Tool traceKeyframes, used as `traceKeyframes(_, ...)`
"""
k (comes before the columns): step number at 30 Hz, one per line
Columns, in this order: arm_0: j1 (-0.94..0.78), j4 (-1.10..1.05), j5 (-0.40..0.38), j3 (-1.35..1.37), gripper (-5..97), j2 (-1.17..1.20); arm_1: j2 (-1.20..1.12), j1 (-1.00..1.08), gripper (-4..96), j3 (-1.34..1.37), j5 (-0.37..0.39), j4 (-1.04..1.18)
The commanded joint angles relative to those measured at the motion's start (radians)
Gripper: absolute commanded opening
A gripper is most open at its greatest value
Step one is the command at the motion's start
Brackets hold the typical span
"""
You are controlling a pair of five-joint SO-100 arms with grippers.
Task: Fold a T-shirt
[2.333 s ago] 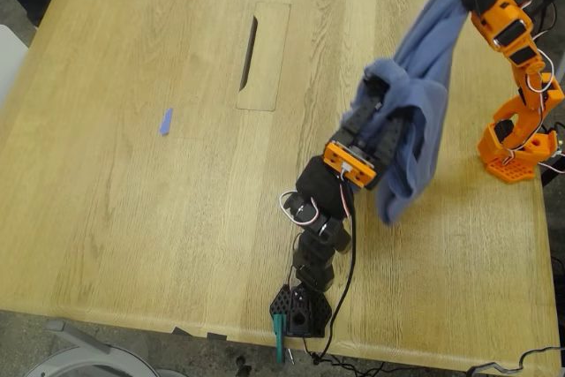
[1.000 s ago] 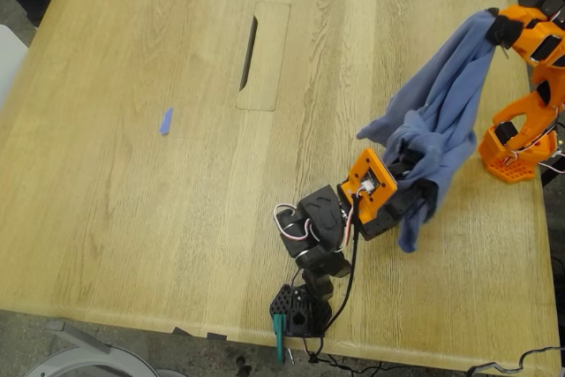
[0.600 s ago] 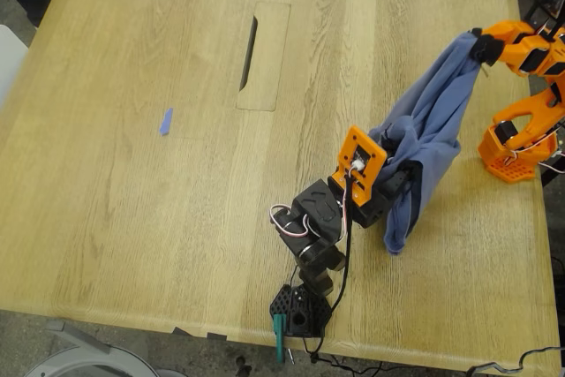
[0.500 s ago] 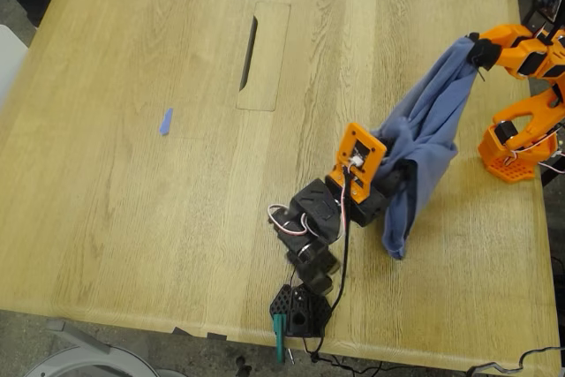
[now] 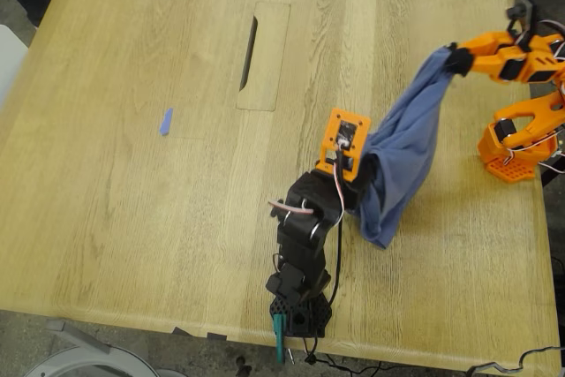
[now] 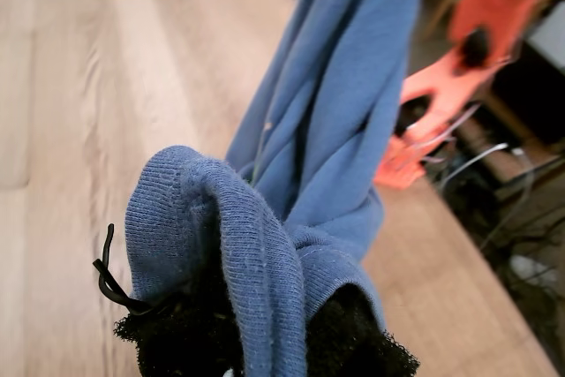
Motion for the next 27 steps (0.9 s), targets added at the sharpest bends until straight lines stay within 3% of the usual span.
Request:
traceKeyframes(1, -0.071, 0.011, 0.012, 0.121, 0, 0.1, 0.055, 0.032, 0.0, 0.041, 0.008, -0.011)
traceKeyframes(10, -0.209, 0.017, 0.06, 0.419, 0, 0.204, 0.101, 0.164, 0.0, 0.21, 0.011, 0.067)
traceKeyframes(17, -0.379, -0.034, 0.144, 0.641, 0, 0.247, 0.1, 0.219, 0.0, 0.428, 0.012, -0.092)
traceKeyframes(27, -0.535, -0.364, 0.181, 0.825, 0, 0.16, 0.005, 0.344, 0.0, 0.683, 0.012, -0.402)
